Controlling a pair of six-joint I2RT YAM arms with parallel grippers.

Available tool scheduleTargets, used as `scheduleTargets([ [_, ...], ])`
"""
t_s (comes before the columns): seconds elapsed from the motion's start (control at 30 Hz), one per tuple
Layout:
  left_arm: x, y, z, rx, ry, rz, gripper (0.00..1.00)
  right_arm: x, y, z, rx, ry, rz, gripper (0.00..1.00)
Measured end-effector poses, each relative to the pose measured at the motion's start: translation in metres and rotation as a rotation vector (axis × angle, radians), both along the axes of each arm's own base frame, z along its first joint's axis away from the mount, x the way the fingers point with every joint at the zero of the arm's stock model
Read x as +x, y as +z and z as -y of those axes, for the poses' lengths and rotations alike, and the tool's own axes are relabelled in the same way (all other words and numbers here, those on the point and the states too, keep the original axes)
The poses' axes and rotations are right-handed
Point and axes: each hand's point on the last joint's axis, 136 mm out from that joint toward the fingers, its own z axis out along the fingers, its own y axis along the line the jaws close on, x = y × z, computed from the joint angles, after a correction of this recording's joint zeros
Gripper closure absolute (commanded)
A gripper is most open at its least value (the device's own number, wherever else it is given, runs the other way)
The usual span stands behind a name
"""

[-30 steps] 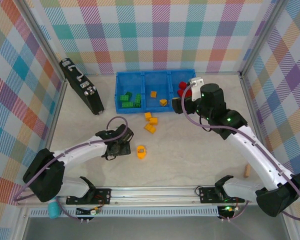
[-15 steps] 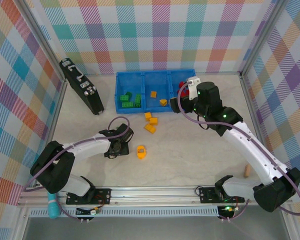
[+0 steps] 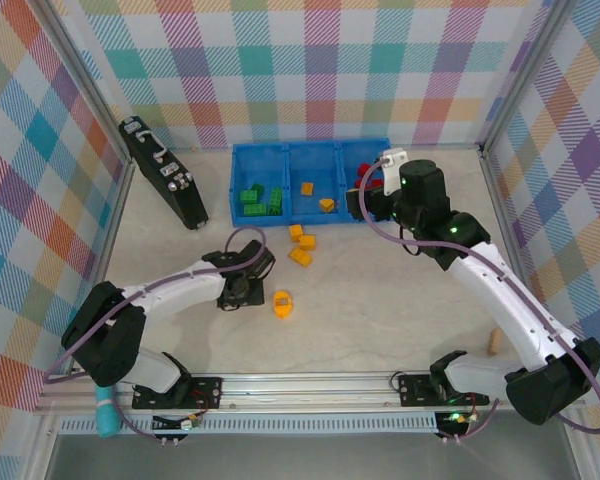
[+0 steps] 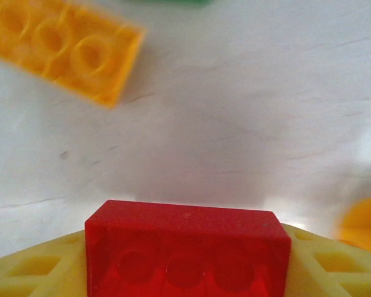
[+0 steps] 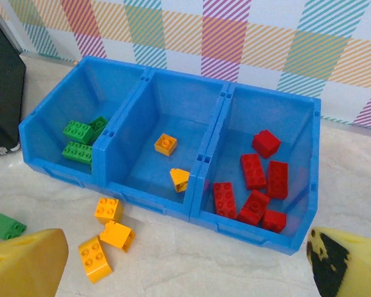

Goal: Sort the legos into containers by color
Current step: Pick up the lego from the center of the table, then place the lego in the container.

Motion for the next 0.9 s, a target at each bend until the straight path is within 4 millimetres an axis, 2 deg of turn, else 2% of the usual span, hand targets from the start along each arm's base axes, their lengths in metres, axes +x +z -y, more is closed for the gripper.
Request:
scheduleTargets([
  [0.2,0.043,0.064,0.082,-0.118,-0.120,0.135,0.41,0.003,0.001,0.004,0.002,-0.010,0.006,0.01],
  [0.3,0.062,0.080,0.119,-0.163,-0.171,0.174,0.41,0.006,0.004,0.007,0.004,-0.022,0.015,0.01],
  [0.5,0.105,0.084,0.204,-0.290,-0.267,0.237,0.41,0.008,0.009,0.016,0.003,-0.038,0.037,0.01],
  [0.7,0.151,0.084,0.274,-0.419,-0.312,0.320,0.40,0.007,0.025,0.030,0.014,-0.075,0.083,0.01],
  [0.9,0.191,0.083,0.320,-0.540,-0.290,0.411,0.40,0.001,0.029,0.037,0.020,-0.087,0.099,0.01],
])
